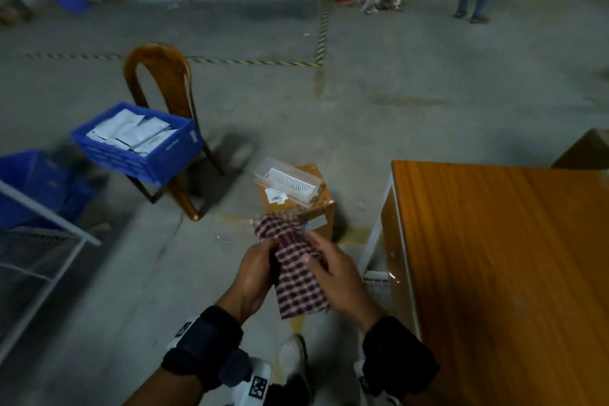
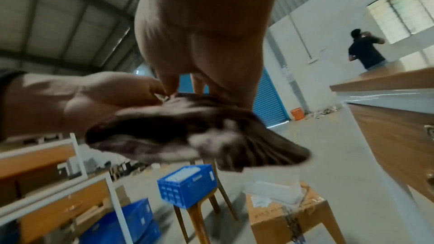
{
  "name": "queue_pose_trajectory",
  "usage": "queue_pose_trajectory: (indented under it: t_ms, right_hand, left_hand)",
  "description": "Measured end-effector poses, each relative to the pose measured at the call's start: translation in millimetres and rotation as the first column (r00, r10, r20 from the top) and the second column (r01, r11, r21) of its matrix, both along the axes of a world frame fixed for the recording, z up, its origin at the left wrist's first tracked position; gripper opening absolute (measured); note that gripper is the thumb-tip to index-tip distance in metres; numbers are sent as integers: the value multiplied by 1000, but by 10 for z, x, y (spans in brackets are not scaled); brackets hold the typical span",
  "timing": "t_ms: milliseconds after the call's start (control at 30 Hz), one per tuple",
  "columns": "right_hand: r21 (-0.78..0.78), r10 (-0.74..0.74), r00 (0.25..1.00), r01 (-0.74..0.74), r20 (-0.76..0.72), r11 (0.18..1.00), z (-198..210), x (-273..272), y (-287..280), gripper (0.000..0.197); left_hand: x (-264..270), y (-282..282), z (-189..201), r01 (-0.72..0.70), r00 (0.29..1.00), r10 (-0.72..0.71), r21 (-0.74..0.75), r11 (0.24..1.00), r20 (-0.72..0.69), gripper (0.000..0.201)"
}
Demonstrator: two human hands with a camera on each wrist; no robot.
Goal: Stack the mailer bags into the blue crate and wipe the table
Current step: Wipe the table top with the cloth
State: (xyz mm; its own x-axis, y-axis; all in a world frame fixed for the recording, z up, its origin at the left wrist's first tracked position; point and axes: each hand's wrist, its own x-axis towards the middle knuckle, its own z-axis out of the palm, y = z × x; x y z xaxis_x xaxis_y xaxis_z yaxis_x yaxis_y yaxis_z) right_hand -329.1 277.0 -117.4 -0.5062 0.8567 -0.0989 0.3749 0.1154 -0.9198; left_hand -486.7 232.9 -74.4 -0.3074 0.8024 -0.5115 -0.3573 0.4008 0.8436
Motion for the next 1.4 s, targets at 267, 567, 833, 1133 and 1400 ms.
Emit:
queue_pose_trajectory:
  t_ms: [267, 567, 833, 1133, 1400]
  right_hand:
    - [-368, -233, 953, 151, -192, 918, -113, -722, 1288, 45]
    - [-43, -73, 952, 90, 297, 995, -409, -1600, 2428, 71]
    - [28, 73, 862, -100, 501, 995, -565, -1933, 3230, 42]
    - [16, 89, 873, -110, 480, 994, -1219, -2207, 4348, 35]
    - [29, 172, 736, -252, 654, 967, -2401, -2425, 4850, 65]
  left_hand:
    - [-891, 1092, -281, -10, 989, 16, -46, 999, 144, 30]
    - [-1767, 2137, -939, 48, 990, -52, -34, 998, -131, 41]
    - [-2188, 2889, -1490, 137, 969, -137, -13, 990, -208, 55]
    - [-2494, 3816, -2240, 402, 796, -443, -187, 896, -413, 30]
    - [-2567, 4280, -2969, 523, 152, -695, -539, 660, -703, 52]
